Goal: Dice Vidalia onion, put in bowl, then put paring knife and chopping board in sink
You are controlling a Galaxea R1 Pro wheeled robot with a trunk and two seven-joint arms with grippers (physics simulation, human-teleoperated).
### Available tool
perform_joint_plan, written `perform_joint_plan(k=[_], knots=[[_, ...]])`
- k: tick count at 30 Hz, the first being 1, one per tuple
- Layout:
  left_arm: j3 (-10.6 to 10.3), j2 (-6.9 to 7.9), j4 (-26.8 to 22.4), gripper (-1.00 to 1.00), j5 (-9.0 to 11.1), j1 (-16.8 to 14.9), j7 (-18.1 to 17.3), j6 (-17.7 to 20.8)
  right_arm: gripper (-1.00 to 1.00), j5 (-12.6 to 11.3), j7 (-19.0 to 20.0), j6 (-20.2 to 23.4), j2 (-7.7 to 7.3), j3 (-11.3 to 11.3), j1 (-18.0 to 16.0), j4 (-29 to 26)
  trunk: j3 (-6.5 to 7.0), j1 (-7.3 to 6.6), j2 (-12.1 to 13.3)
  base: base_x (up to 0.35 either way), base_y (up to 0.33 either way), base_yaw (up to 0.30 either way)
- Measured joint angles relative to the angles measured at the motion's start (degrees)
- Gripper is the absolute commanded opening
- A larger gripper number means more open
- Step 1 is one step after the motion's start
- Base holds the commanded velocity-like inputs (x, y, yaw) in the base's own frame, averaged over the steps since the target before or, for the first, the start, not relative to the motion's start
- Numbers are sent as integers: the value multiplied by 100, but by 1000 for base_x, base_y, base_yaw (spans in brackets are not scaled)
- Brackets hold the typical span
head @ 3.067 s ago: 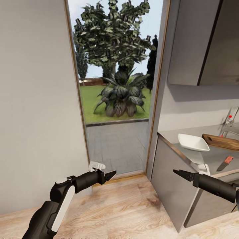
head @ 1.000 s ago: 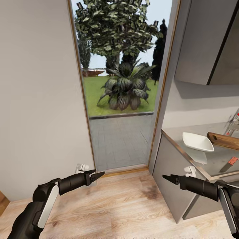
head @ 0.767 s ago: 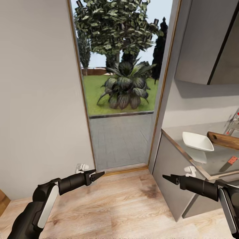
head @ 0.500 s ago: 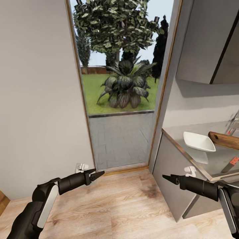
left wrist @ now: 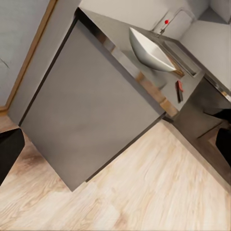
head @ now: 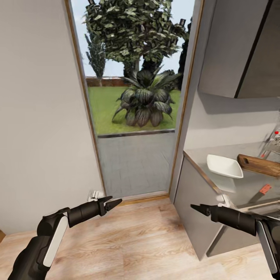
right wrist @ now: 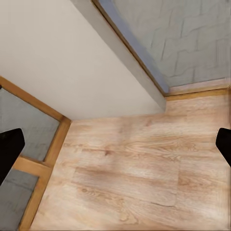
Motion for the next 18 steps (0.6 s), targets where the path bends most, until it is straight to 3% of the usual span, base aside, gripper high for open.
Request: perform_joint_plan(k=[9, 18], knots=[[13, 13, -29, 100, 2, 0, -17, 45, 100, -21, 2, -27, 8, -6, 0, 9, 0, 0, 0, 0, -297, 0], [24, 16, -36, 100, 6, 0, -19, 60, 100, -34, 10, -20, 9, -7, 0, 11, 0, 0, 0, 0, -35, 0]])
